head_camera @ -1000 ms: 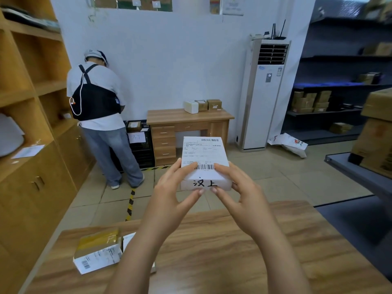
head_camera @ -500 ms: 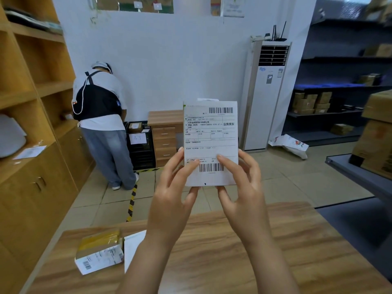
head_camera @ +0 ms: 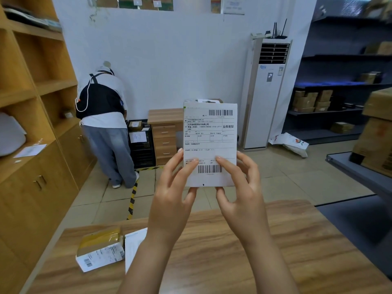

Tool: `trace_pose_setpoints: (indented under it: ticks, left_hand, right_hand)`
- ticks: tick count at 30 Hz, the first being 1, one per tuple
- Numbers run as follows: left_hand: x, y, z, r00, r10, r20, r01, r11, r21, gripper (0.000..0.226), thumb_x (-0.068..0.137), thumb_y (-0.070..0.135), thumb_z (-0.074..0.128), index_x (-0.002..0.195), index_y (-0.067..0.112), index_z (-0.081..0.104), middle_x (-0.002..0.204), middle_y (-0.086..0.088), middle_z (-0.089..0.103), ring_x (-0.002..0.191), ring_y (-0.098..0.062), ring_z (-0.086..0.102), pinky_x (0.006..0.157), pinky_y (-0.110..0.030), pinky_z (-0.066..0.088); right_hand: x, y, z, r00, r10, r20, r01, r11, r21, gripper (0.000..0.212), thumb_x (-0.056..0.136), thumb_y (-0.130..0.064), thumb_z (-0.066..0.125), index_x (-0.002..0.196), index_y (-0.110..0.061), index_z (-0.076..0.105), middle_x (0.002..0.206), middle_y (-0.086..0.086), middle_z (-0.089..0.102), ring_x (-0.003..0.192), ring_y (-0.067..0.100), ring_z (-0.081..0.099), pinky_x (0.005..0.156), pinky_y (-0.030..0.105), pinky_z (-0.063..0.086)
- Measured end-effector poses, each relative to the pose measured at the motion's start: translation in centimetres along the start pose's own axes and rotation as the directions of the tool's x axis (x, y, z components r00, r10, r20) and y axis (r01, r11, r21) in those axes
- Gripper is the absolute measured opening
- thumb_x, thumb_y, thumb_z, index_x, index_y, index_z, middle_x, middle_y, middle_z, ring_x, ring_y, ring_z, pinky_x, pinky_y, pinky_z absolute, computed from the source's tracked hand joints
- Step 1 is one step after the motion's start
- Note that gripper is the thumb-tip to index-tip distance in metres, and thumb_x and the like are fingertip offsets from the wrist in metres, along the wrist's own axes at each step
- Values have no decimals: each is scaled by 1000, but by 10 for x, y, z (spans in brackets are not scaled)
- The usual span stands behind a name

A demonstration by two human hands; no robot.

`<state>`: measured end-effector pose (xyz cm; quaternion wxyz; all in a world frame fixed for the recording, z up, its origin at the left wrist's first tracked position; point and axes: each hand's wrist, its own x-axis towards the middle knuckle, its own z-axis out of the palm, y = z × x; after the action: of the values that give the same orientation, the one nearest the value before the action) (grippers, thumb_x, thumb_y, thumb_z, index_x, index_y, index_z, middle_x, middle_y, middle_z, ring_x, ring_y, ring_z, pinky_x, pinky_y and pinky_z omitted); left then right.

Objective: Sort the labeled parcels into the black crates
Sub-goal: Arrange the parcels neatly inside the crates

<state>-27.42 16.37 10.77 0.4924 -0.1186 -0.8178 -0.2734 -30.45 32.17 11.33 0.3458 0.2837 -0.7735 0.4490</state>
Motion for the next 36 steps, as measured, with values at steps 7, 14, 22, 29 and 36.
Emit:
trace_pose_setpoints:
  ticks: [7, 14, 22, 29, 36]
  left_hand:
    - [-3, -2, 1, 1000, -11, 12, 11, 1000, 1, 73, 73, -5, 79, 134, 23, 49, 145, -9, 42, 133, -20, 45, 106, -22, 41]
    - [-1, -2, 0, 1000, 5, -7, -5, 1000, -17, 70, 73, -6, 78, 133, 18, 51, 144, -13, 43, 133, -15, 42, 107, -12, 34]
    - [-7, -8, -1, 999, -29, 45, 31, 999, -43, 65, 76, -2, 77, 133, 17, 54, 147, -11, 41, 134, -16, 42, 104, -6, 32]
    - [-32, -26, -2, 944, -167, 285, 202, 974, -101, 54, 85, 22, 72, 136, 30, 54, 155, 8, 29, 141, -7, 30, 107, -20, 32]
    - [-67, -41, -8, 877, -273, 394, 319, 946, -55, 58, 84, 22, 75, 135, 36, 51, 155, 1, 32, 139, -16, 37, 106, -36, 40]
  right_hand:
    - [-2, 1, 1, 1000, 12, 8, -12, 1000, -26, 72, 78, 5, 71, 134, -35, 50, 145, -6, 30, 132, 4, 38, 102, 7, 35]
    - [0, 0, 0, 1000, 17, 24, -16, 999, -34, 71, 79, 4, 71, 134, -36, 50, 145, -6, 30, 132, 8, 39, 100, 4, 34]
    - [-4, -3, 2, 996, 66, 58, -65, 998, -18, 69, 80, 2, 70, 133, -37, 52, 146, -6, 32, 132, 1, 36, 98, 3, 34]
    - [-25, 6, 8, 942, 229, 245, -234, 972, -5, 54, 83, -3, 71, 126, -34, 60, 144, -10, 40, 122, -23, 30, 95, -4, 25]
    - [-56, 8, 24, 881, 302, 365, -302, 951, -57, 52, 84, -4, 70, 126, -31, 60, 136, -15, 40, 116, -34, 22, 92, -7, 20]
